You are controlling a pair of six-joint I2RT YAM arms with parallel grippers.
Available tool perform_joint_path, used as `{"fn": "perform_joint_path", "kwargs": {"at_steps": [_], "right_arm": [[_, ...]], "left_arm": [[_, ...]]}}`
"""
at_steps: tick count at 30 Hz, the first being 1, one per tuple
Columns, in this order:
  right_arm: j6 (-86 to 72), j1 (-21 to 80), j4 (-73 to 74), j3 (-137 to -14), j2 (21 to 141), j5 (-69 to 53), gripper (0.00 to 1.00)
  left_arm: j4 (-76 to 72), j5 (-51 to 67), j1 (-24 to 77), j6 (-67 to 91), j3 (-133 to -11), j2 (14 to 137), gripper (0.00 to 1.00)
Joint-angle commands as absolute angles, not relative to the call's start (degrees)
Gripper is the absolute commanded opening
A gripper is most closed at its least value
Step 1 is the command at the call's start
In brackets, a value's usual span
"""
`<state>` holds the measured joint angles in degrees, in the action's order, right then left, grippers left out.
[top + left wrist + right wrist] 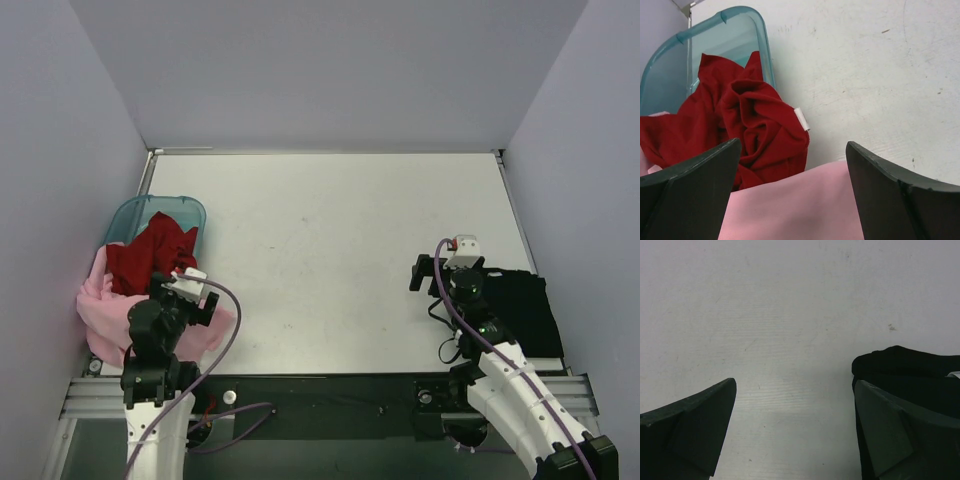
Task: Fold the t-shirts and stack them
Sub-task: Grab crumpled tshirt from bin with the left arm
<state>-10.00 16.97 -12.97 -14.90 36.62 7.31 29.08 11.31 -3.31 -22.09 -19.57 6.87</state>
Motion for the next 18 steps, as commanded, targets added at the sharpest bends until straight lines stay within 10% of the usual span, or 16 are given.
{"fn": "perform_joint_path", "kwargs": {"at_steps": [1,9,18], "right_arm": [[-11.07,17.31,-12.75,-18.1,35.86,8.61,1.0],[-10.64,17.31,-10.63,-23.02,36.56,3.89,1.0],[-10.28,17.49,-12.31,-29.35,43.41,-7.46,1.0]], "left_arm": [[24.7,10.36,-3.08,-19.95,-21.09,9.66,0.97],[33.01,12.05,-3.08,-28.72,-32.76,19.92,0.97],[75.57,-6.67,-6.23,-23.21,-78.62,76.96,0.75]]}}
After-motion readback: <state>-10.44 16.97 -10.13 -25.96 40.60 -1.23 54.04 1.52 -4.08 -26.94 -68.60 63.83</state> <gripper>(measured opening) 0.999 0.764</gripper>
